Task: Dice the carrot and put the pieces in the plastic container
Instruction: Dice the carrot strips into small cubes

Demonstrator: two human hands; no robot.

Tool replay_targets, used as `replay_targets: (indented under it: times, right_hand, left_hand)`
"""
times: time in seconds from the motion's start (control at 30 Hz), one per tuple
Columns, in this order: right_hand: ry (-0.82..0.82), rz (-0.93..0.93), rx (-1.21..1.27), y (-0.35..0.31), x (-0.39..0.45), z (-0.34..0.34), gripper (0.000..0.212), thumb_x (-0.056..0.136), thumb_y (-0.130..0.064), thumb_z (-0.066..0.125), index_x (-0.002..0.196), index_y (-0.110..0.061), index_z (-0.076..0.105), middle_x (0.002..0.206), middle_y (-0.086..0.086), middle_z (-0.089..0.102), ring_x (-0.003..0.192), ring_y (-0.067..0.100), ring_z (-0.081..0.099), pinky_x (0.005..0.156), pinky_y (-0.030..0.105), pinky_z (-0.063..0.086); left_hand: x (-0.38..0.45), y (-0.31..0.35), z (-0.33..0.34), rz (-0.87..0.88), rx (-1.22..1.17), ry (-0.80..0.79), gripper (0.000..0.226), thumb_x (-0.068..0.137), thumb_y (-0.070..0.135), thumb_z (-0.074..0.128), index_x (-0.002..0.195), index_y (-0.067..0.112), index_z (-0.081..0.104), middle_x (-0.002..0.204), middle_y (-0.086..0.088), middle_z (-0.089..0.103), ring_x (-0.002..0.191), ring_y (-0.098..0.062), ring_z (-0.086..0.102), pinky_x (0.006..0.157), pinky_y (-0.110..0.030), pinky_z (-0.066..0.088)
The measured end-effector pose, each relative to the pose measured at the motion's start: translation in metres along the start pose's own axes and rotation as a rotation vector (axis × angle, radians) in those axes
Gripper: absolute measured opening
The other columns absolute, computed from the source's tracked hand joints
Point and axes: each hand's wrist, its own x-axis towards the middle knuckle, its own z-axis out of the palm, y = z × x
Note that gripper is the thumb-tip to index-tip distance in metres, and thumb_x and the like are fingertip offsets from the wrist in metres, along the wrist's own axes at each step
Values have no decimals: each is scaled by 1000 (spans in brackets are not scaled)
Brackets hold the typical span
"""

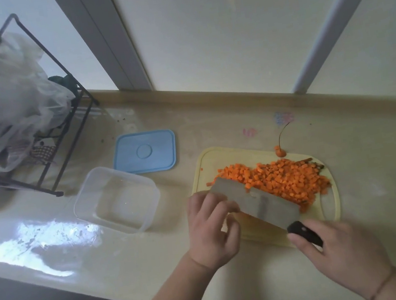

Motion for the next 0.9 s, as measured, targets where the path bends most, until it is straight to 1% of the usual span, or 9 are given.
replay_targets:
  times: [0.13, 0.27, 0.37, 0.47, 0.5, 0.57, 0.67, 0.77, 0.9]
  right_hand:
    - [3, -111, -97, 4, 2, 6, 48, 87, -64, 37, 65, -26, 57, 44, -3, 51, 35, 20, 51, 37, 22, 28]
    - [6, -127, -113, 4, -1, 7, 50, 90, -64, 33, 67, -27, 57, 45, -1, 53, 37, 21, 53, 36, 26, 35]
    - [-29, -58, -41, 2, -3, 4, 52, 90, -66, 30, 68, -29, 58, 43, -5, 52, 35, 15, 53, 33, 24, 30]
    - [-97, 75, 215, -4, -8, 2, 54, 87, -74, 26, 68, -31, 52, 42, -8, 43, 37, 6, 48, 36, 25, 34]
    - [-111, 116, 346, -6, -9, 3, 58, 84, -80, 24, 67, -30, 49, 43, -7, 44, 39, 6, 47, 39, 25, 34]
    - [-198, 186, 615, -12, -8, 6, 63, 76, -85, 27, 68, -26, 48, 48, -6, 48, 44, 6, 46, 46, 24, 34]
    - [-327, 195, 779, -26, -2, 11, 53, 83, -72, 41, 71, -20, 50, 49, -3, 46, 47, 5, 43, 51, 27, 35]
    - [-443, 194, 796, -37, 4, 19, 45, 93, -47, 51, 65, -12, 46, 48, -4, 44, 48, 4, 40, 54, 30, 36]
    - [-453, 197, 756, -41, 10, 22, 45, 95, -42, 51, 64, -9, 48, 47, -4, 44, 46, 4, 40, 51, 26, 33]
  left_hand:
    - [16, -1, 14, -59, 194, -366, 18, 85, 31, 55, 92, 23, 70, 94, 10, 62, 96, -21, 52, 87, -36, 37]
    - [23, -4, 23, -135, 287, -494, 38, 98, 44, 40, 105, 24, 71, 107, 10, 65, 103, -21, 45, 88, -41, 41]
    - [22, -10, 8, -136, 112, -345, 33, 101, 33, 45, 120, 20, 69, 118, 6, 63, 109, -23, 50, 93, -37, 41]
    - [2, -21, -15, -312, -63, 44, 24, 94, 14, 49, 110, 21, 65, 112, 13, 57, 108, -12, 54, 96, -27, 43]
    - [-8, -26, -22, -340, -59, 91, 23, 91, 13, 50, 107, 23, 62, 109, 13, 56, 106, -10, 54, 93, -27, 45]
    - [-29, -34, -31, -263, -20, -34, 22, 87, 12, 57, 107, 21, 60, 109, 8, 58, 102, -16, 57, 88, -34, 49]
    - [-53, -44, -26, -97, 58, -257, 28, 83, 4, 72, 109, 13, 67, 113, 1, 63, 96, -24, 61, 84, -39, 52]
    - [-58, -49, -17, -67, 104, -225, 25, 85, 4, 73, 108, 13, 67, 114, 2, 63, 91, -26, 61, 81, -37, 52]
    - [-58, -54, -10, -69, 119, -223, 11, 96, 16, 65, 103, 12, 71, 110, 2, 64, 92, -25, 60, 80, -38, 51]
